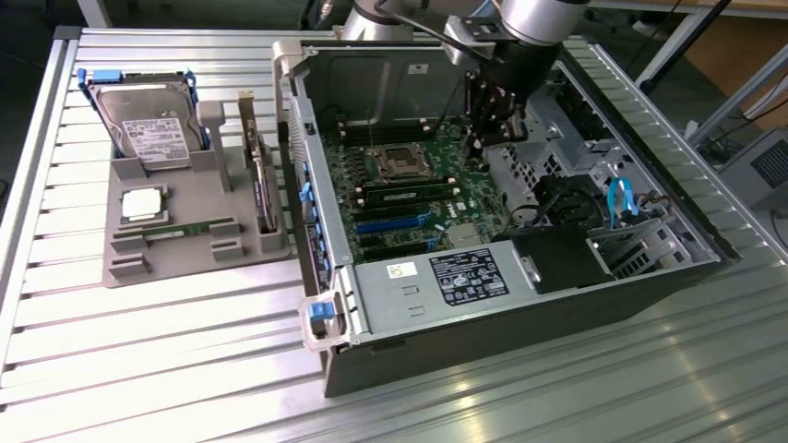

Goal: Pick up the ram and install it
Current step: 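Press down the ram until it locks into place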

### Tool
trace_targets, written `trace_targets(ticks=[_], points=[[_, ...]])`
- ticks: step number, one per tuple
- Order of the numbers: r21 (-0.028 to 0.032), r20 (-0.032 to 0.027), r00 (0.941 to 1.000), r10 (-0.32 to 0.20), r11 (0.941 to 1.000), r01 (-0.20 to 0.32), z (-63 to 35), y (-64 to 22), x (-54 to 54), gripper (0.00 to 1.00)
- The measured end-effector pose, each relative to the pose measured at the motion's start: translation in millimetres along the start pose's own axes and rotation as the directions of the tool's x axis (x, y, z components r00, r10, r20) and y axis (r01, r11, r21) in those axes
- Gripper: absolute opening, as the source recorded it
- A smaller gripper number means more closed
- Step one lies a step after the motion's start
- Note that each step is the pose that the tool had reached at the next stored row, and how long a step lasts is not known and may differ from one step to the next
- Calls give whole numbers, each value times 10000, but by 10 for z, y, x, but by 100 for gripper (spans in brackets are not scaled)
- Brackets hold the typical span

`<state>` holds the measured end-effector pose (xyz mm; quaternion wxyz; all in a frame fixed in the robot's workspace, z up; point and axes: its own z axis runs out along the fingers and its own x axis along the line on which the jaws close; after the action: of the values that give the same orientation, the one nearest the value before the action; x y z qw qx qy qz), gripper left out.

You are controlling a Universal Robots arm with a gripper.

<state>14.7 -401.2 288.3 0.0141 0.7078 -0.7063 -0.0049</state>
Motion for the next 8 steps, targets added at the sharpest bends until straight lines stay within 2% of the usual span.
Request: trace_targets(ticks=[3, 8], points=[[0, 2, 10000, 2, 10000, -2, 53, 8, -7, 10], [0, 2, 10000, 0, 10000, 0, 250, 43, -11, 10]])
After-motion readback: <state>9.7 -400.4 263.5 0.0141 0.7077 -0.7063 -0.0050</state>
